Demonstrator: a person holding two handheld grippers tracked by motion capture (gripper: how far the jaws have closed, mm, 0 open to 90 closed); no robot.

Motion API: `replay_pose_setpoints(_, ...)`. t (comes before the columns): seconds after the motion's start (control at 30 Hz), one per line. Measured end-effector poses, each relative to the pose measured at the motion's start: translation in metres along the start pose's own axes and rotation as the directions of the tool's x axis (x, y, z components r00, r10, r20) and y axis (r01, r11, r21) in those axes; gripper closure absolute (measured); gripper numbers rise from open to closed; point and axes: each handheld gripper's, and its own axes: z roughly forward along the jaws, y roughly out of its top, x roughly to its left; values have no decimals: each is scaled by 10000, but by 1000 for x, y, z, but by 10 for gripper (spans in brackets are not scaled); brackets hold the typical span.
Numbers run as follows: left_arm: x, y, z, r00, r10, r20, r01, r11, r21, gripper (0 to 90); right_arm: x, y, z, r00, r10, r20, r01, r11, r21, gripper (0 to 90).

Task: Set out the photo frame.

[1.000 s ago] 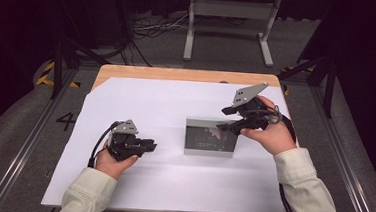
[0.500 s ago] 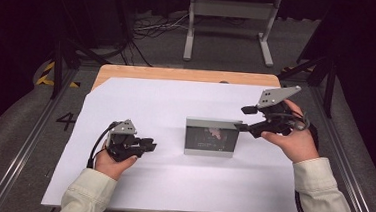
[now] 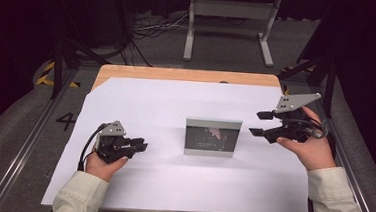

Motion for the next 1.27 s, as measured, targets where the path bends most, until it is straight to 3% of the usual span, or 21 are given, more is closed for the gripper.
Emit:
replay_pose_setpoints(0.23,2,0,0,9999,132,-86,-132,9999,-51,717,-5,-17,-3,9993,371,72,-371,9993,-56,384)
replay_pose_setpoints(0.73,3,-1,-2,9998,21,-188,-25,9997,-239,716,-9,-55,7,9930,1172,169,-1171,9931,-73,375)
replay_pose_setpoints(1.27,5,-1,-4,9995,95,-304,-103,9996,-272,715,-6,-74,25,9888,1488,-83,-1477,9861,766,348)
